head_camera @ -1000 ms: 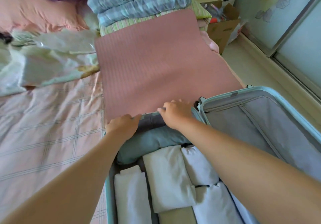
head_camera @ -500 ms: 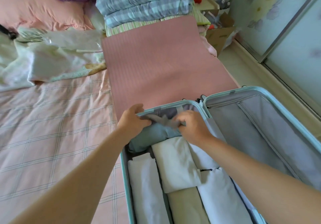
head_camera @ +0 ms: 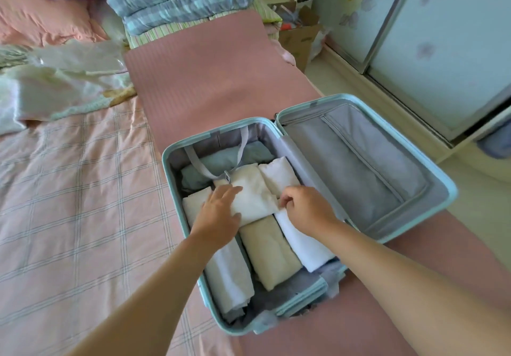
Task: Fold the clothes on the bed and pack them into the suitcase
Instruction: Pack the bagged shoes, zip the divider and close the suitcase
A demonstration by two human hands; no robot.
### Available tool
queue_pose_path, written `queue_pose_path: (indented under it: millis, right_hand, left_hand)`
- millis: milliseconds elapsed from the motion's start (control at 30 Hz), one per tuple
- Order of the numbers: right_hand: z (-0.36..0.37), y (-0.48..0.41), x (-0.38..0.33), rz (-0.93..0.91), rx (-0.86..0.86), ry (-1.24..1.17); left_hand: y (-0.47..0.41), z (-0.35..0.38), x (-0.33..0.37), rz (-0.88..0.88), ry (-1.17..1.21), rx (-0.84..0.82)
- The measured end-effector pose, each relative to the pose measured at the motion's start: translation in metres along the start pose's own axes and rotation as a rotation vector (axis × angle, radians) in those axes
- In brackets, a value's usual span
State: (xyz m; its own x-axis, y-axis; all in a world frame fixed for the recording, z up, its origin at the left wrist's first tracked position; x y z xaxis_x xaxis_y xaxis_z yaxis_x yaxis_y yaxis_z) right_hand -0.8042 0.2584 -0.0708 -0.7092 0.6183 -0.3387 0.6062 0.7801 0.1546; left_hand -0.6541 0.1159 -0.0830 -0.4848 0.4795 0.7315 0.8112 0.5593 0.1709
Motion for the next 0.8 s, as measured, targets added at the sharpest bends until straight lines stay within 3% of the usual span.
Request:
queue_pose_path:
  millis: [67,133,267,300,367,467,633,700,767,800]
  right_hand:
    - [-0.006,0.040,0.018,0.135,-0.023,-0.001]
    - [0.001,0.075,0.037,0.284,-0.141,0.068]
    - [0.048,0.151,0.069,0.593,-0.711,0.069]
    - [0.058,0.166,0.073,0.634,-0.748,0.052]
    - [0.068,0.177,0.079,0.595,-0.586,0.051]
    - [0.085,0.184,0.073,0.592,-0.372,-0.333]
    - [0.082,0.197,0.053,0.588,-0.362,-0.684]
    - [0.063,0.197,0.038,0.566,-0.336,-0.893]
    - [0.041,0.191,0.026,0.575,-0.320,-1.038]
    - [0.032,0.186,0.023,0.591,-0.327,-1.097]
  left_hand:
    - [0.029,0.018,0.020,0.058,0.048,-0.046]
    - [0.057,0.045,0.036,0.063,0.090,-0.201]
    - [0.107,0.105,0.045,0.211,-0.187,-0.535]
    - [0.117,0.117,0.042,0.258,-0.285,-0.586]
    - [0.127,0.132,0.035,0.290,-0.371,-0.611]
    - [0.131,0.132,0.032,0.345,-0.372,-0.501]
    - [0.146,0.126,0.035,0.519,-0.336,-0.332]
    - [0.151,0.129,0.047,0.568,-0.322,-0.334]
    - [0.150,0.131,0.061,0.494,-0.233,-0.377]
    - [0.148,0.127,0.069,0.377,-0.101,-0.386]
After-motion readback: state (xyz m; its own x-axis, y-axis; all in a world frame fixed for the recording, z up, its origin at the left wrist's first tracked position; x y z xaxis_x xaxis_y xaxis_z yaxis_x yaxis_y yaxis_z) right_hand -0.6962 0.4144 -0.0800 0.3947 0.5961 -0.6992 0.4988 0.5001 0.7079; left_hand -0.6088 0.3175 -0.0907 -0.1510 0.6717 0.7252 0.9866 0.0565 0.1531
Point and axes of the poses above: each hand's wrist, its own y-axis away from the middle knuckle, its own z-axis out of the palm, x = y × z, the point moved 6 cm from there along -y, towards the middle knuckle, and after that the axes turned 12 degrees about y, right-handed, at the moved point
